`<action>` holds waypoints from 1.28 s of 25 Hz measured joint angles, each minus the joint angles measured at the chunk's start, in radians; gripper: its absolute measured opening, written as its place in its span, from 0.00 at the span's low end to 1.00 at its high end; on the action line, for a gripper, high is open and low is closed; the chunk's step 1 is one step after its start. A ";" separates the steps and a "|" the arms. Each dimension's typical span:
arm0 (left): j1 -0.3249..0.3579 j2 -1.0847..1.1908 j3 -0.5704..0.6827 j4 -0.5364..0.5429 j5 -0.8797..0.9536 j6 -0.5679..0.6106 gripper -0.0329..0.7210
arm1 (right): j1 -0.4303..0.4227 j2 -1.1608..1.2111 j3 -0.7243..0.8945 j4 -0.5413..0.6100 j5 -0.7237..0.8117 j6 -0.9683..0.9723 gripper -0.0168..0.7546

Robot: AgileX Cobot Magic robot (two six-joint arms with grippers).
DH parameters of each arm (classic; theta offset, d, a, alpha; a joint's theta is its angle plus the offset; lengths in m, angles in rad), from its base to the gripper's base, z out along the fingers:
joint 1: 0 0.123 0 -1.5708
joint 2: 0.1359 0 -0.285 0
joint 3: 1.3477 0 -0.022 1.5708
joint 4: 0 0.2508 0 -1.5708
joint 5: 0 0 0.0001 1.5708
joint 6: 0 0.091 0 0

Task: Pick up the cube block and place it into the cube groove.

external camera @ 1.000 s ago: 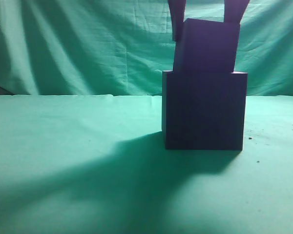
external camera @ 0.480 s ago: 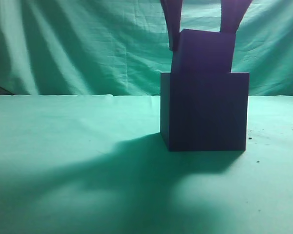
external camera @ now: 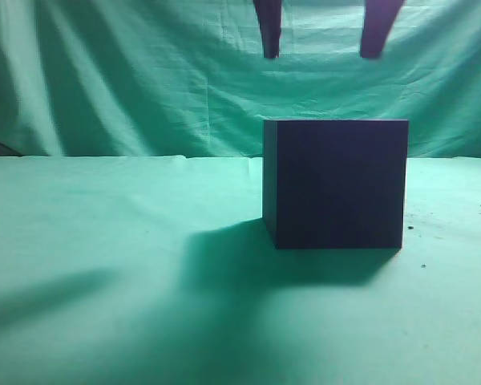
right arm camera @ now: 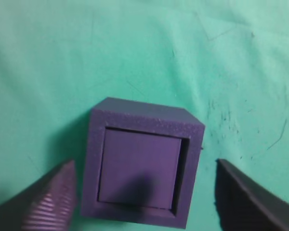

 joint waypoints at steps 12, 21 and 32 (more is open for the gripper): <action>0.000 0.000 0.000 0.000 0.000 0.000 0.04 | 0.000 -0.145 0.005 0.019 0.020 -0.131 0.02; 0.000 0.000 0.000 0.000 0.000 0.000 0.04 | 0.000 -0.452 0.210 0.018 0.026 -0.133 0.02; 0.000 0.000 0.000 0.000 0.000 0.000 0.04 | 0.000 -0.940 0.507 0.013 -0.106 -0.219 0.02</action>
